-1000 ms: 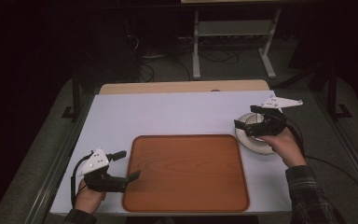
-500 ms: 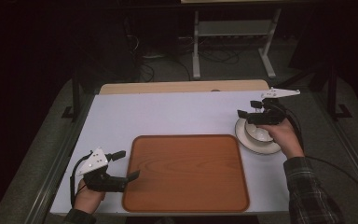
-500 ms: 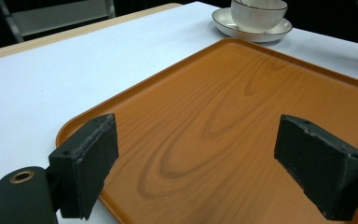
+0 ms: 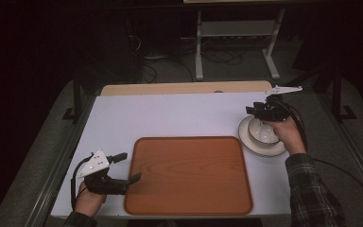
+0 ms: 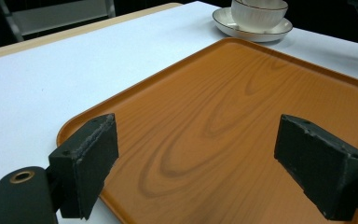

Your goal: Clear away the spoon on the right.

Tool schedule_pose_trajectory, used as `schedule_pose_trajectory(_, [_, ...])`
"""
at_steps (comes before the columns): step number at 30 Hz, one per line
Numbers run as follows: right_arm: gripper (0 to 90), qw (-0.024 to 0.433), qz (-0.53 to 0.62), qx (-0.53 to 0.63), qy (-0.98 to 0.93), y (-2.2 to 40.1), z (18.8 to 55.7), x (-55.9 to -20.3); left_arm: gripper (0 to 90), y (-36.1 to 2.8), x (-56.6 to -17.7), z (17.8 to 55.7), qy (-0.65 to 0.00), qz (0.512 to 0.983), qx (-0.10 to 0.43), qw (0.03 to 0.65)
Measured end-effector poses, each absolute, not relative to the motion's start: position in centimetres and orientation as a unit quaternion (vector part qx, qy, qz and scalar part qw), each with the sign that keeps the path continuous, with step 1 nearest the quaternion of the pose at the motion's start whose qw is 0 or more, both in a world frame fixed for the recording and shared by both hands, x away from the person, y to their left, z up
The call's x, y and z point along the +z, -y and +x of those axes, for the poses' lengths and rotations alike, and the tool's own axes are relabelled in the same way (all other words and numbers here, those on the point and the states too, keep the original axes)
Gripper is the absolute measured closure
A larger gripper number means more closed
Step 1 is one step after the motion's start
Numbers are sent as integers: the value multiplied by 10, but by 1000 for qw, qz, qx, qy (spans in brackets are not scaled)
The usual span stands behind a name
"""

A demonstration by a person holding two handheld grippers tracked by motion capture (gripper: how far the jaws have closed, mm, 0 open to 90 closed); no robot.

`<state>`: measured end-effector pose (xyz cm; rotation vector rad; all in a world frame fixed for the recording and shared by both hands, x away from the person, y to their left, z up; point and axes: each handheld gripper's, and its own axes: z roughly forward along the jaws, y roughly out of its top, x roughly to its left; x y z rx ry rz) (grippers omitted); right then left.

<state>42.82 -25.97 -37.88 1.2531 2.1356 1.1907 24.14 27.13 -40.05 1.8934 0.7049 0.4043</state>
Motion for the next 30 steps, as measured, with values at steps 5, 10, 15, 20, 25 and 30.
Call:
schedule_pose_trajectory(5, [741,201,464,410,-759,263,433,-383,129,-272,-400,241,-295,787,168,516])
schedule_pose_trajectory(10, [856,200,477,409,-752,267,435,-385,129,-273,-401,241,-296,787,168,515])
schedule_pose_trajectory(15, [895,204,482,405,-750,268,438,-386,129,-273,-400,240,-297,787,169,514])
schedule_pose_trajectory(20, [896,206,488,396,-751,271,440,-388,129,-274,-401,240,-298,786,170,514])
schedule_pose_trajectory(25, [896,204,497,391,-748,274,440,-388,129,-274,-400,239,-298,786,169,515])
schedule_pose_trajectory(30, [896,205,501,389,-745,280,439,-388,129,-274,-400,239,-298,786,169,514])
